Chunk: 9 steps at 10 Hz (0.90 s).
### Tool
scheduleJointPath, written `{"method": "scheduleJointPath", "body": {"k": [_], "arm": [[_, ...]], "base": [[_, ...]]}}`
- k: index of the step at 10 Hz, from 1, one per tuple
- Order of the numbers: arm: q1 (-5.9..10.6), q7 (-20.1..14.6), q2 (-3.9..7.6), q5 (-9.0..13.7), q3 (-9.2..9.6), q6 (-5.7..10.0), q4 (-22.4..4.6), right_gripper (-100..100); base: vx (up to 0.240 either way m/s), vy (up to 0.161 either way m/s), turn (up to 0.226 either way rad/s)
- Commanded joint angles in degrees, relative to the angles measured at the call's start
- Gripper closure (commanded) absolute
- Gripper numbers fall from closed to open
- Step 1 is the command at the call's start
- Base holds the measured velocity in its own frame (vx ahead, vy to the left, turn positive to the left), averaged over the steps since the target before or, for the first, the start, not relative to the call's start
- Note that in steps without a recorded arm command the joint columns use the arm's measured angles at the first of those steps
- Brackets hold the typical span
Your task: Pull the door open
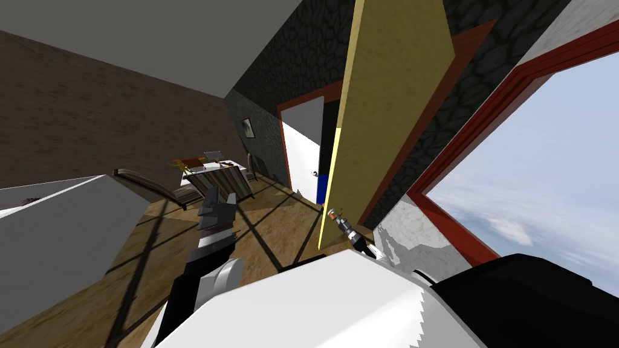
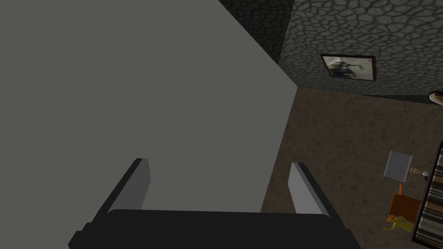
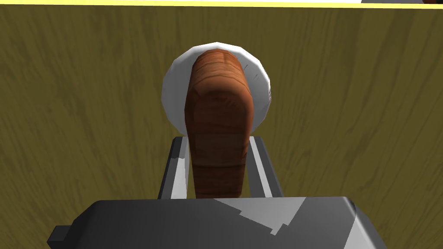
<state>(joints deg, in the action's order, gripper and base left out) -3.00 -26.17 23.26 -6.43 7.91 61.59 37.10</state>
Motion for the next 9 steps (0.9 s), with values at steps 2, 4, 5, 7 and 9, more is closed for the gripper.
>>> {"method": "scheduleJointPath", "body": {"k": [2, 4, 5, 7, 9], "arm": [[-1.21, -0.04, 0.73, -0.48, 0.44, 2.88, -0.92, 100], [-2.47, -0.09, 1.49, -0.99, 0.90, 5.88, -1.89, 100], [-3.19, -0.11, 1.94, -1.28, 1.16, 7.22, -2.44, 100], [-3.97, -0.14, 2.41, -1.59, 1.45, 9.48, -3.04, 100], [-3.97, -0.14, 2.41, -1.59, 1.45, 9.48, -3.04, 100]], "base": [[0.013, -0.013, -0.021], [0.035, -0.023, -0.032], [0.032, -0.039, -0.030], [0.014, -0.014, -0.016], [0.004, -0.006, -0.016]]}}
